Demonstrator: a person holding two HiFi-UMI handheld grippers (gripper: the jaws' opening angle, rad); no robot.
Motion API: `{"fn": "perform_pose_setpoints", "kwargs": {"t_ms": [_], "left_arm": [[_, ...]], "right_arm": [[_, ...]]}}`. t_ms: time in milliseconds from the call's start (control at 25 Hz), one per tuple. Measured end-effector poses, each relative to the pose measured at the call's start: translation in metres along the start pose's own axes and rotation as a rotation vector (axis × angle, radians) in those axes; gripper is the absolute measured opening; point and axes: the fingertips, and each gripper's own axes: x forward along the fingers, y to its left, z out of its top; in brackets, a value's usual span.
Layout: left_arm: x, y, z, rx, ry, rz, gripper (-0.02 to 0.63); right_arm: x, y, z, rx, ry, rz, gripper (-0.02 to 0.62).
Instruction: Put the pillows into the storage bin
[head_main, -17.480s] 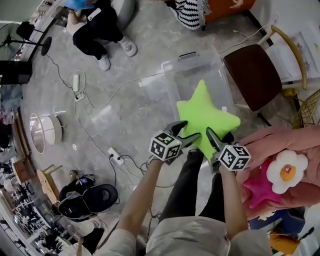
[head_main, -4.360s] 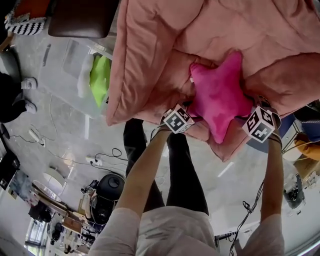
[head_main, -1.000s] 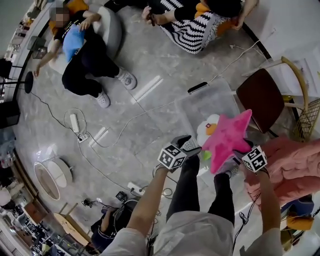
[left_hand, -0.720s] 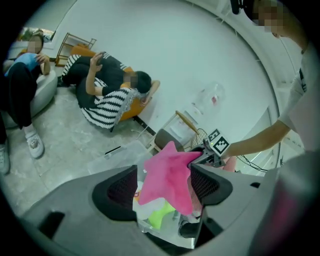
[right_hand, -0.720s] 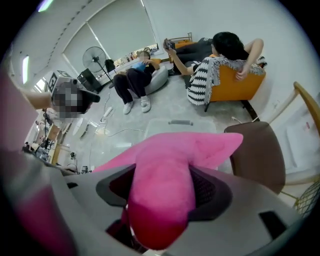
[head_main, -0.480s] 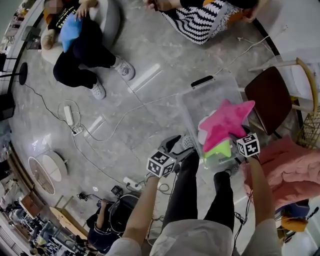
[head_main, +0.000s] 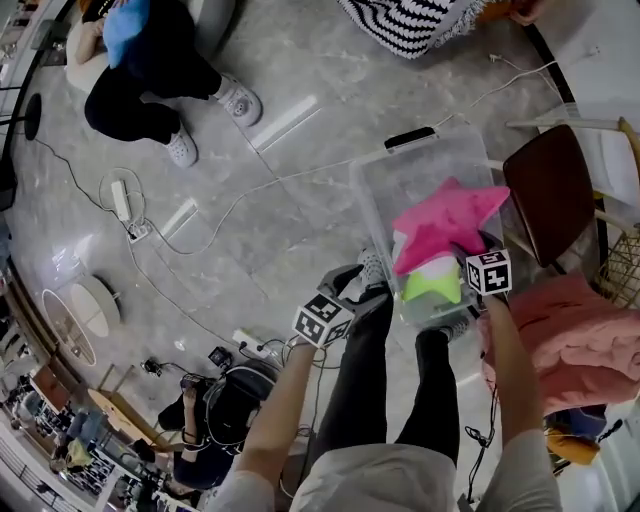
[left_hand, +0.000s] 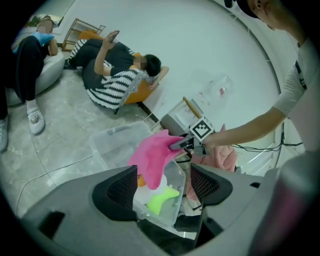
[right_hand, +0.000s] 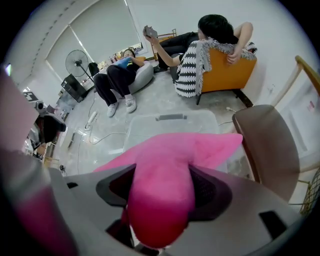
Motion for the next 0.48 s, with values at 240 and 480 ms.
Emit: {"fn": "perform_pose_setpoints", "kwargs": {"t_ms": [240,480], "left_arm": [[-0.007,-0.012,0.008,0.079,0.019,-0.019,0.333],[-0.006,-0.007,0.026,0.073,-0.033,-0.004,0.333]], "right_arm": [[0.023,0.01,0.002,0.011,-0.009,-0.018,0.301],[0.049,0.007,0.013,-0.001,-0.021,-0.062,0.302]]}}
